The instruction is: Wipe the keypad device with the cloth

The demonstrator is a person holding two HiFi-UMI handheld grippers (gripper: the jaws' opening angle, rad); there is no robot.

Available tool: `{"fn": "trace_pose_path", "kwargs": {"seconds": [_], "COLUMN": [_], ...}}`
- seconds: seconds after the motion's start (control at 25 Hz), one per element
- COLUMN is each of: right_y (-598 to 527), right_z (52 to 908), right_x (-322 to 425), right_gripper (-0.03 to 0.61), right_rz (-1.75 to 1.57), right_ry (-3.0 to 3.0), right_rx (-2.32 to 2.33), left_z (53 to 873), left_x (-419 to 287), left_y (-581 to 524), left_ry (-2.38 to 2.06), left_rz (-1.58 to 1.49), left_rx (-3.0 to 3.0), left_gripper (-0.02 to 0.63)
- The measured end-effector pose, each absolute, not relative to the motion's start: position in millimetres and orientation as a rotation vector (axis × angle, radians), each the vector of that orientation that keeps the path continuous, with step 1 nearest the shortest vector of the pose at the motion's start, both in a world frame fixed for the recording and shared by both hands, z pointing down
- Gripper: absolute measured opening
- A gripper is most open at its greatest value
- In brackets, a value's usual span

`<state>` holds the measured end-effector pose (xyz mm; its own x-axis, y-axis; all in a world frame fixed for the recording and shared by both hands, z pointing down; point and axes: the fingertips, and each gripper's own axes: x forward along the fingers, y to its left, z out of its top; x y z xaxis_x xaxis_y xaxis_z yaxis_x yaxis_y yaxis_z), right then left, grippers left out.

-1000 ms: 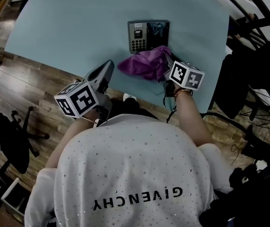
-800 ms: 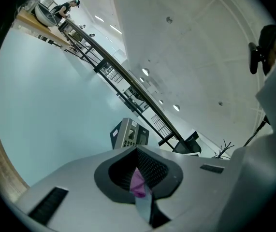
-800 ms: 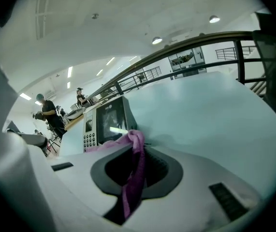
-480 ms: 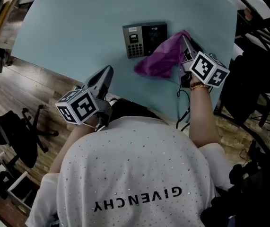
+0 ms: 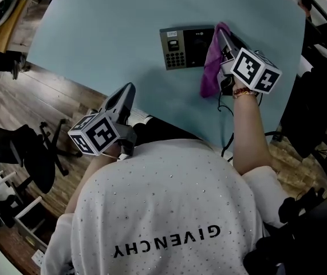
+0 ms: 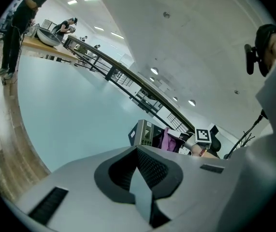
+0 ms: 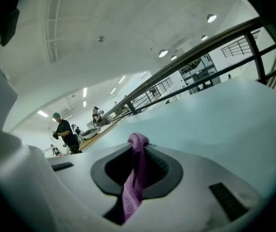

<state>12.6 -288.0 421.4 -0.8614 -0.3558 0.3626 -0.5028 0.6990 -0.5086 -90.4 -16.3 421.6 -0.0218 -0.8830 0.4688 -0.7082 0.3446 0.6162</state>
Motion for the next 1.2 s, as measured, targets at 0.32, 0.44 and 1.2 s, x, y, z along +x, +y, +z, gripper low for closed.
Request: {"fn": "trace_pose_path", "kwargs": {"seconds": [0.32,0.44,1.2], "right_y": [-282,-272,-163], "right_z": [444,457,406], "right_x": [27,39,18], "right_gripper": [0.032,0.032,0.031], "right_rz": [1.085,1.116,1.111], "right_ry": [-2.592,-2.542,-2.547], "right_rx": [0.664,0.667,0.557], "left_z": [417,417,398], "left_x": [-90,-86,-114], "left_y": [-23,-29,-93], "left_ry": [-1.78,-1.762,-1.423], "left_rz": [-0.254,-0.253,-0.316], "left_rx": [1.443,1.465,1.835], "left_gripper": [0.002,0.002,0.002]}}
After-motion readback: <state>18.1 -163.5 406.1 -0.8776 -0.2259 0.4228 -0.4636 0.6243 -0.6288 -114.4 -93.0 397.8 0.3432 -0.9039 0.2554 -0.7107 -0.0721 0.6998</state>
